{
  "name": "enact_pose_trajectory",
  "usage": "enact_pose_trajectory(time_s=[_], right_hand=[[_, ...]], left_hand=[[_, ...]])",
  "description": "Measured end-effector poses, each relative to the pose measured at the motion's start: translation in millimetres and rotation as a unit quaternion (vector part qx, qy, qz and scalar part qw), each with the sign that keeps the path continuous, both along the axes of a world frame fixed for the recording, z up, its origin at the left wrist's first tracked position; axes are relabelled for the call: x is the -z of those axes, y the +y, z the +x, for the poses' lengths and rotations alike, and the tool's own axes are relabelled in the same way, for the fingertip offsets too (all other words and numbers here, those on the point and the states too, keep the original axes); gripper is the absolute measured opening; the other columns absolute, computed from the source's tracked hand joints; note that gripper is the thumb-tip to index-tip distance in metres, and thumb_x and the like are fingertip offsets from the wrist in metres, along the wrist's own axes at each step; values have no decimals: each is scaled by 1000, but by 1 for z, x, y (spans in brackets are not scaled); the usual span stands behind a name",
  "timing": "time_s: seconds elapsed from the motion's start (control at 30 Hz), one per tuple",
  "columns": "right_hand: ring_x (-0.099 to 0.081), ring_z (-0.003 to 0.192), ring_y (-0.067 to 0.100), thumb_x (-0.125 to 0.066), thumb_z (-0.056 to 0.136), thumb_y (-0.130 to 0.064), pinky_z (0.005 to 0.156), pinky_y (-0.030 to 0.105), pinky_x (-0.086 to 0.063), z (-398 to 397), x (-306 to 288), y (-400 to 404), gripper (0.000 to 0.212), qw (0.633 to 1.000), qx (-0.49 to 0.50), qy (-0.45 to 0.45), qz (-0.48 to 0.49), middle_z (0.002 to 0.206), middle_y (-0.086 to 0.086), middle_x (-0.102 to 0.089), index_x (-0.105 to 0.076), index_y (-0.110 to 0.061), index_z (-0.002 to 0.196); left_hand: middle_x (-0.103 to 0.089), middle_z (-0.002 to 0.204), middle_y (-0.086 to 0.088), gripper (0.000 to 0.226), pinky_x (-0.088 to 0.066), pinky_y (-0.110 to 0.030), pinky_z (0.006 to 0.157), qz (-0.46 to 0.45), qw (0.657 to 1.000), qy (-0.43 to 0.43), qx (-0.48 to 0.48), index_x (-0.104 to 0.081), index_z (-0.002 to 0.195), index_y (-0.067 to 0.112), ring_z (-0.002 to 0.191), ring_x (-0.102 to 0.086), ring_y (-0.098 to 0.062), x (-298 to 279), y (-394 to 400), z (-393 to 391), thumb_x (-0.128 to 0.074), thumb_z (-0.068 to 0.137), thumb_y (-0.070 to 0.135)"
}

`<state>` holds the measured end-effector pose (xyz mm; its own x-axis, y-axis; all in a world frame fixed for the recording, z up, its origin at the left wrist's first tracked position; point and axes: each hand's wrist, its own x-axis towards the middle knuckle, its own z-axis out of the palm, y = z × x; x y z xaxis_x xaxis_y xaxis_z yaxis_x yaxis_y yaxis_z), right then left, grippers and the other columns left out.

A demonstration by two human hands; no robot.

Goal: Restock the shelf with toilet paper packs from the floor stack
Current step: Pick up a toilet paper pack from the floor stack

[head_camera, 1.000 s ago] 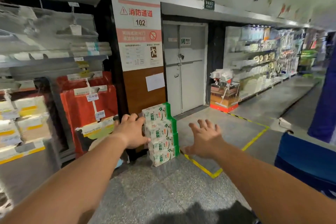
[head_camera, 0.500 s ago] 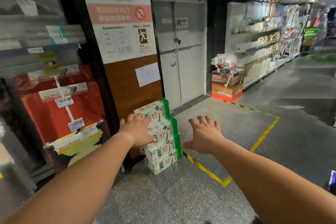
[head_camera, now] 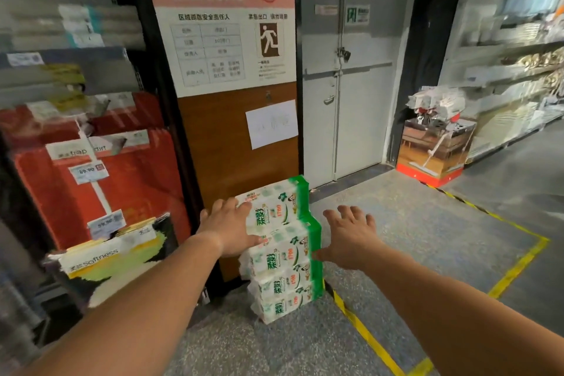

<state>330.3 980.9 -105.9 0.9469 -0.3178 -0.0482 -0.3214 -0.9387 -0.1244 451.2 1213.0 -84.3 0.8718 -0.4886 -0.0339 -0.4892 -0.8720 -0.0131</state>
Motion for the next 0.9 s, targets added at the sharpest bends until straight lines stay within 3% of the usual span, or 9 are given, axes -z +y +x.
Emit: enact_pose_trajectory(time_s=[0.27, 0.43, 0.9], right_hand=[[-6, 154, 34, -65, 75, -76, 121, 58, -6, 191, 32, -60, 107, 999, -23, 15, -20, 166, 7, -16, -16, -29, 158], [-7, 153, 34, -65, 75, -76, 122, 60, -7, 298, 43, -96, 105, 999, -25, 19, -15, 166, 7, -16, -16, -30, 156], [-4, 154, 37, -63, 76, -79, 122, 61, -8, 552, 131, -188, 111, 986, -100, 130, -11, 167, 11, -10, -10, -28, 159]], left_hand=[[-31, 156, -2, 89, -27, -54, 113, -1, 1000, 26, -14, -24, 157, 34, 145, -23, -29, 40, -56, 195, -60, 84, 71], [-23, 163, -3, 94, -22, -55, 116, 12, 998, 59, -30, -20, 159, 32, 150, -16, -31, 58, -87, 306, -62, 84, 70], [-10, 168, -6, 111, -19, -62, 117, 48, 981, 161, -97, -8, 162, 30, 151, -13, -36, 167, -167, 506, -68, 78, 72]])
